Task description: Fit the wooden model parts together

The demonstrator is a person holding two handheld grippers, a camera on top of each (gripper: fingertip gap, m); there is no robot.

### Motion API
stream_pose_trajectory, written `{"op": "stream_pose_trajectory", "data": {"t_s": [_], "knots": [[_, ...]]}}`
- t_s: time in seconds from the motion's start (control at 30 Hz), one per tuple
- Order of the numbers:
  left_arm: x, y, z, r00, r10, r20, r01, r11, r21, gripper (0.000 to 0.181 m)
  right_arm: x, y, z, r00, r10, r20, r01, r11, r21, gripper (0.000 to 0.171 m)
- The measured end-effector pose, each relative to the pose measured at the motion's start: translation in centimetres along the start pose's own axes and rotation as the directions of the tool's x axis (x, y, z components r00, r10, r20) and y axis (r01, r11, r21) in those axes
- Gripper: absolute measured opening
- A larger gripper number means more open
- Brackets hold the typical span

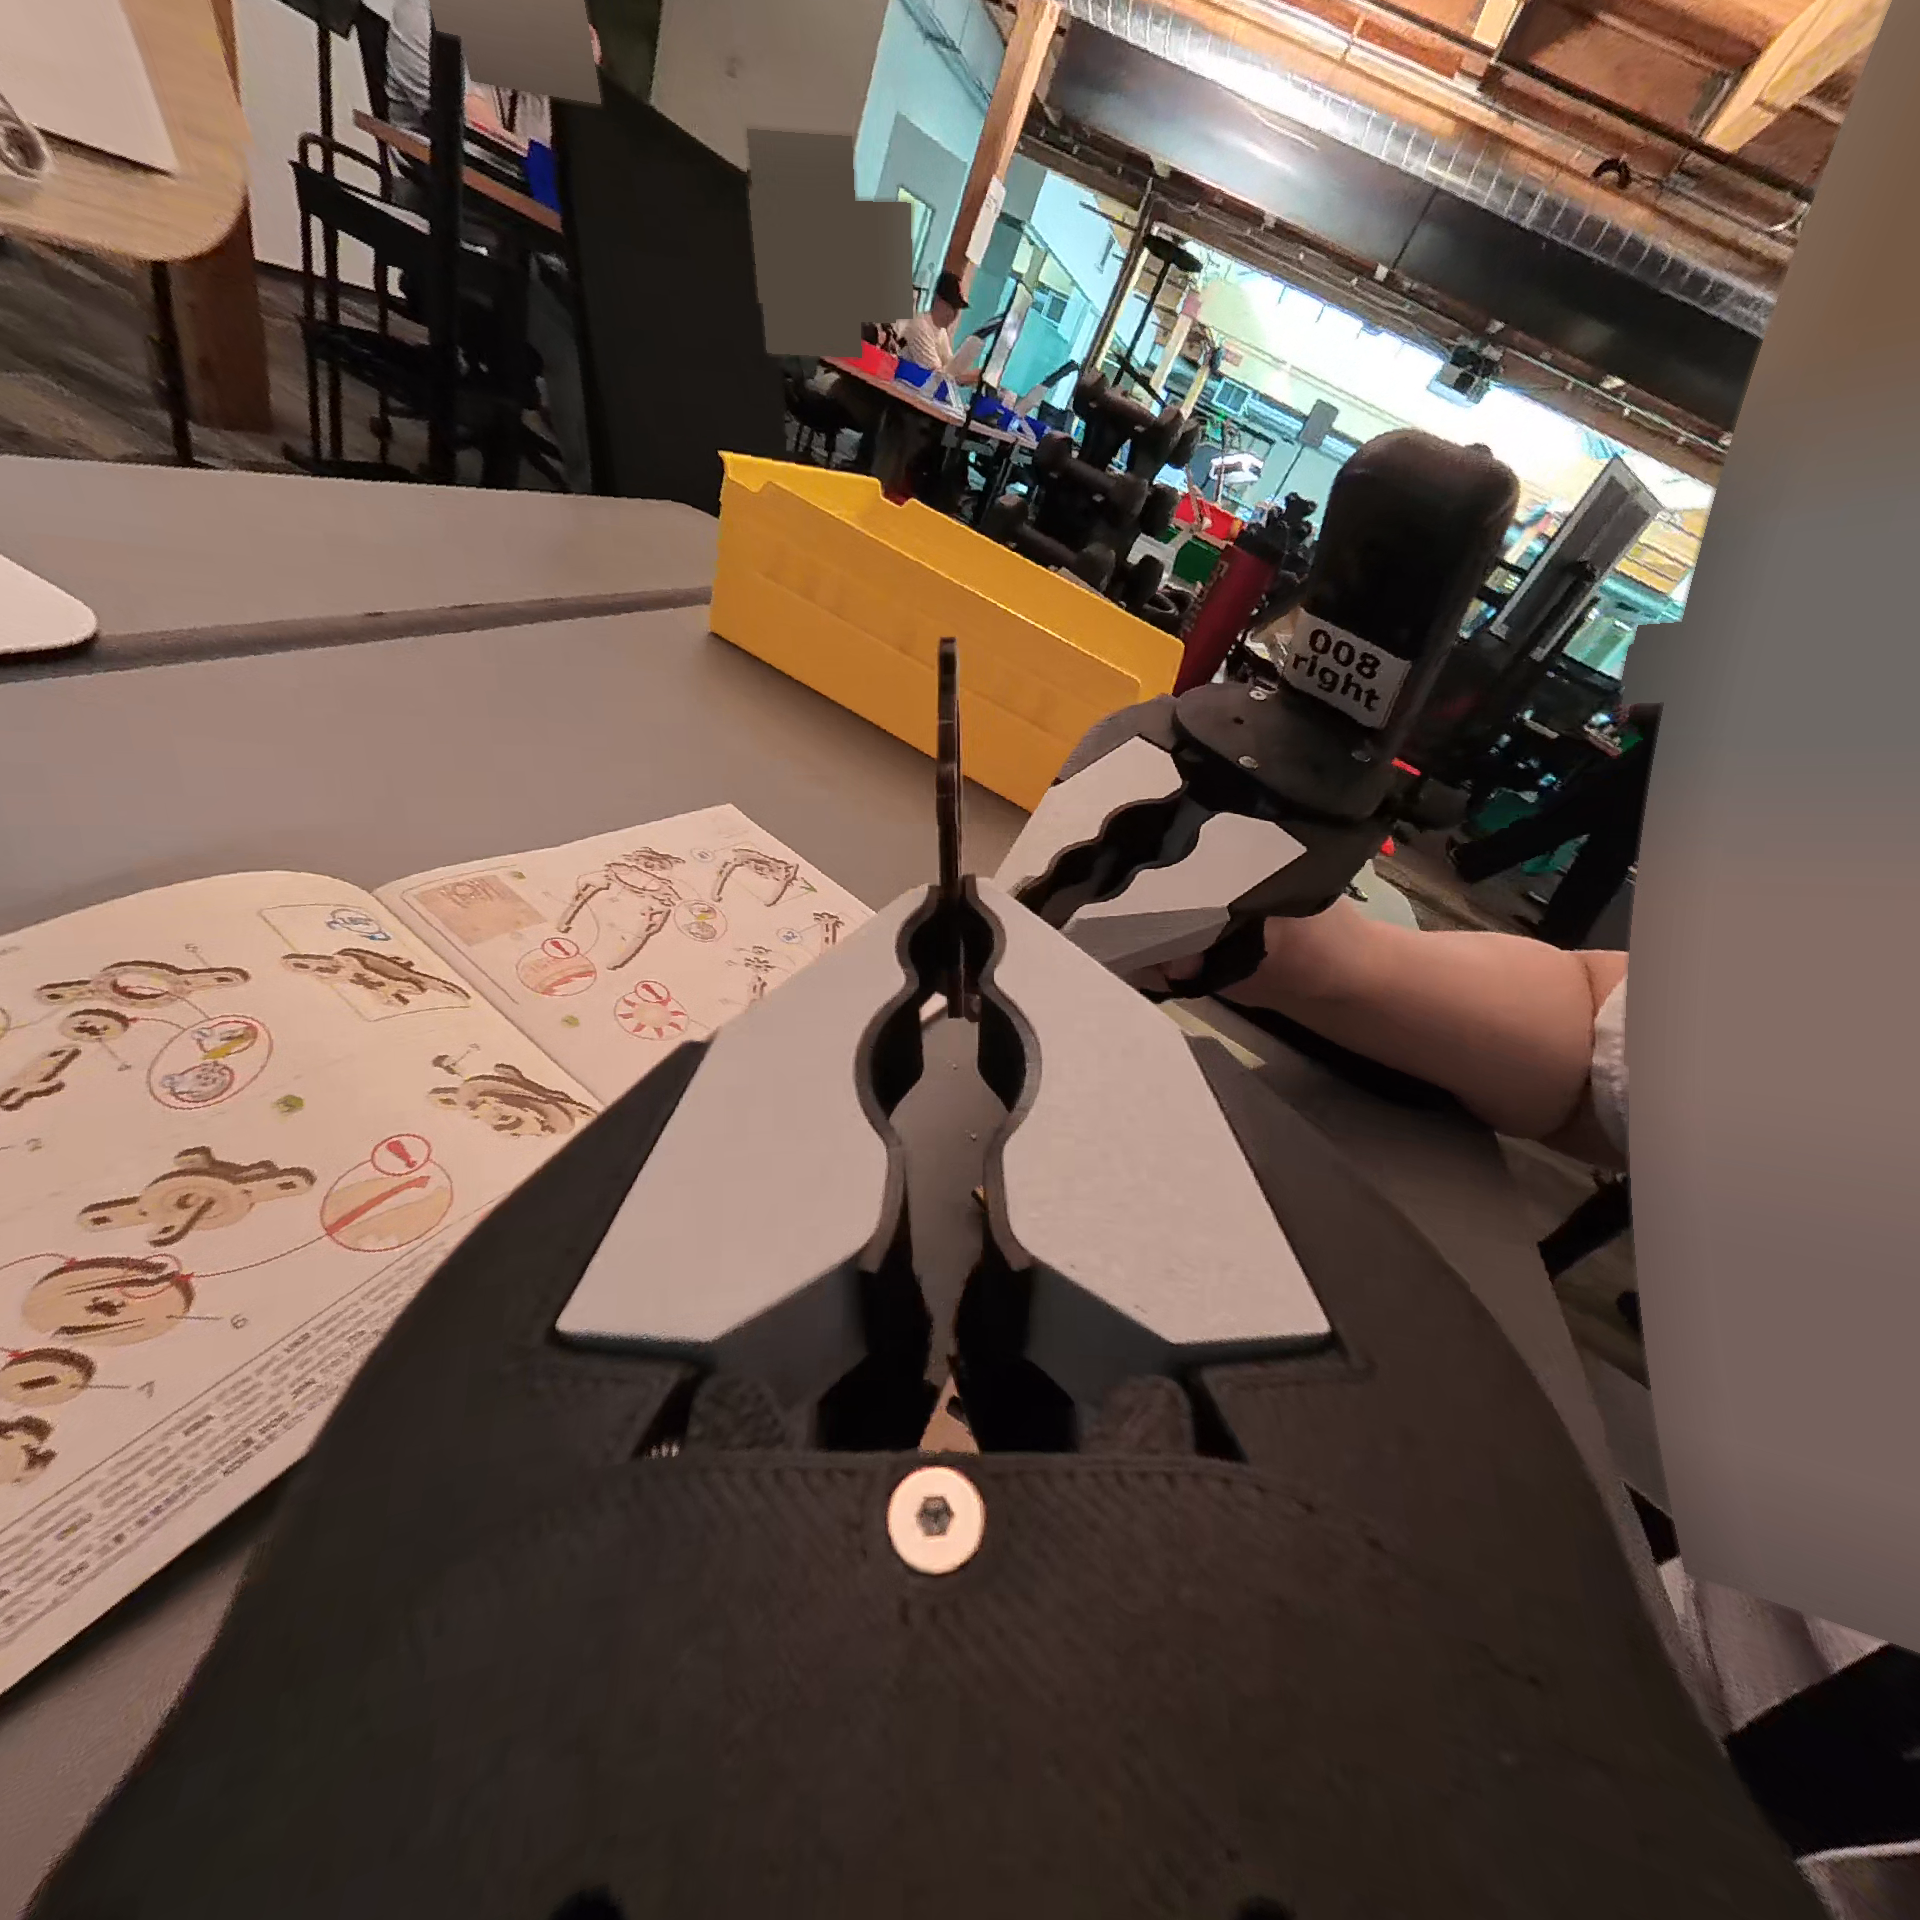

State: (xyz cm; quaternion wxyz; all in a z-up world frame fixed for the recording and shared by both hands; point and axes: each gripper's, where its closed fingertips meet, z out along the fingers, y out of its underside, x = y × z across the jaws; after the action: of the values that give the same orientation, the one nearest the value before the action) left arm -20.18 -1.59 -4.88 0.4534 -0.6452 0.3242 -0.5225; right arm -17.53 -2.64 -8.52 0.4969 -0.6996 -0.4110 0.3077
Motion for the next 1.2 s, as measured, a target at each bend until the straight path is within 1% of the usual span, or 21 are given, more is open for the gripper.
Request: {"op": "stream_pose_trajectory", "data": {"t_s": [0.23, 0.33, 0.43, 0.5, 0.57, 0.63, 0.67, 0.7, 0.77, 0.8, 0.83, 0.9, 0.97, 1.0, 1.03, 1.07, 1.1, 1.2], "knots": [[0.2, 0.3, 0.2, 0.999, -0.042, -0.033, 0.042, 0.999, -0.013, 0.0, 0.2, 0.0, -0.1, 1.0, 0.0, -0.008, 0.0, 1.0, 0.0, 0.008], [0.2, 0.6, 0.3, 0.995, -0.086, -0.049, 0.085, 0.996, -0.022, 0.0, 0.4, 0.2, 0.0, 1.0, 0.006, -0.012, -0.006, 1.0, -0.013, 0.008], [-0.1, 0.7, 0.2, 0.992, -0.113, -0.053, 0.112, 0.993, -0.029, 0.0, 0.3, 0.4, 0.0, 1.0, 0.012, 0.013, -0.012, 1.0, -0.02, 0.008], [-0.6, 0.3, -0.1, 0.994, -0.106, -0.034, 0.106, 0.994, -0.014, 0.0, -0.4, 1.1, 0.1, 0.994, 0.033, 0.103, -0.026, 0.997, -0.066, 0.008], [-1.1, -0.2, -0.6, 0.995, -0.092, -0.024, 0.092, 0.996, -0.001, 0.0, -1.2, 1.9, 0.0, 0.966, 0.141, 0.217, -0.115, 0.985, -0.126, 0.008], [-1.1, 0.1, -0.6, 0.994, -0.1, -0.053, 0.098, 0.995, -0.034, 0.0, -2.5, 2.5, -0.4, 0.897, 0.262, 0.356, -0.199, 0.958, -0.206, 0.008], [-1.1, 0.4, -0.5, 0.99, -0.125, -0.073, 0.121, 0.991, -0.059, 0.0, -3.2, 2.5, -0.7, 0.864, 0.287, 0.414, -0.209, 0.952, -0.223, 0.007], [-0.9, 0.5, -0.4, 0.982, -0.16, -0.104, 0.153, 0.986, -0.07, 0.0, -3.8, 3.0, -1.1, 0.839, 0.289, 0.461, -0.179, 0.947, -0.268, 0.007], [-0.4, 0.3, -0.4, 0.959, -0.23, -0.167, 0.221, 0.973, -0.072, 0.0, -2.7, 5.7, -1.2, 0.884, 0.212, 0.415, -0.039, 0.921, -0.387, 0.008], [-0.3, 0.1, -0.5, 0.953, -0.239, -0.187, 0.231, 0.971, -0.064, 0.0, -2.6, 6.8, -1.5, 0.883, 0.184, 0.431, 0.032, 0.894, -0.446, 0.008], [-0.2, 0.0, -0.5, 0.952, -0.232, -0.198, 0.223, 0.972, -0.068, 0.0, -2.7, 7.4, -1.8, 0.871, 0.18, 0.458, 0.075, 0.87, -0.486, 0.008], [-0.1, 0.3, -0.5, 0.961, -0.199, -0.191, 0.185, 0.979, -0.091, 0.0, -3.2, 7.5, -2.2, 0.814, 0.216, 0.539, 0.132, 0.835, -0.534, 0.008], [0.2, 0.2, -0.6, 0.964, -0.179, -0.197, 0.165, 0.982, -0.086, 0.0, -3.2, 7.4, -2.0, 0.765, 0.213, 0.608, 0.215, 0.806, -0.552, 0.008], [0.4, 0.1, -0.7, 0.962, -0.181, -0.206, 0.168, 0.982, -0.08, 0.0, -3.4, 7.4, -2.0, 0.733, 0.187, 0.655, 0.281, 0.793, -0.541, 0.008], [0.5, 0.1, -0.7, 0.959, -0.186, -0.214, 0.174, 0.982, -0.076, 0.0, -3.0, 7.6, -1.7, 0.718, 0.142, 0.681, 0.348, 0.774, -0.529, 0.009], [0.6, 0.0, -0.8, 0.958, -0.191, -0.216, 0.179, 0.981, -0.074, 0.0, -2.5, 7.7, -1.1, 0.719, 0.108, 0.687, 0.386, 0.759, -0.524, 0.01], [0.5, -0.1, -0.8, 0.957, -0.191, -0.217, 0.18, 0.981, -0.07, 0.0, -2.3, 7.6, -0.7, 0.713, 0.105, 0.693, 0.396, 0.755, -0.522, 0.015], [0.4, -0.5, -1.1, 0.955, -0.195, -0.223, 0.189, 0.981, -0.048, 0.0, -0.7, 6.6, 0.5, 0.772, 0.087, 0.629, 0.346, 0.773, -0.531, 0.025]]}}
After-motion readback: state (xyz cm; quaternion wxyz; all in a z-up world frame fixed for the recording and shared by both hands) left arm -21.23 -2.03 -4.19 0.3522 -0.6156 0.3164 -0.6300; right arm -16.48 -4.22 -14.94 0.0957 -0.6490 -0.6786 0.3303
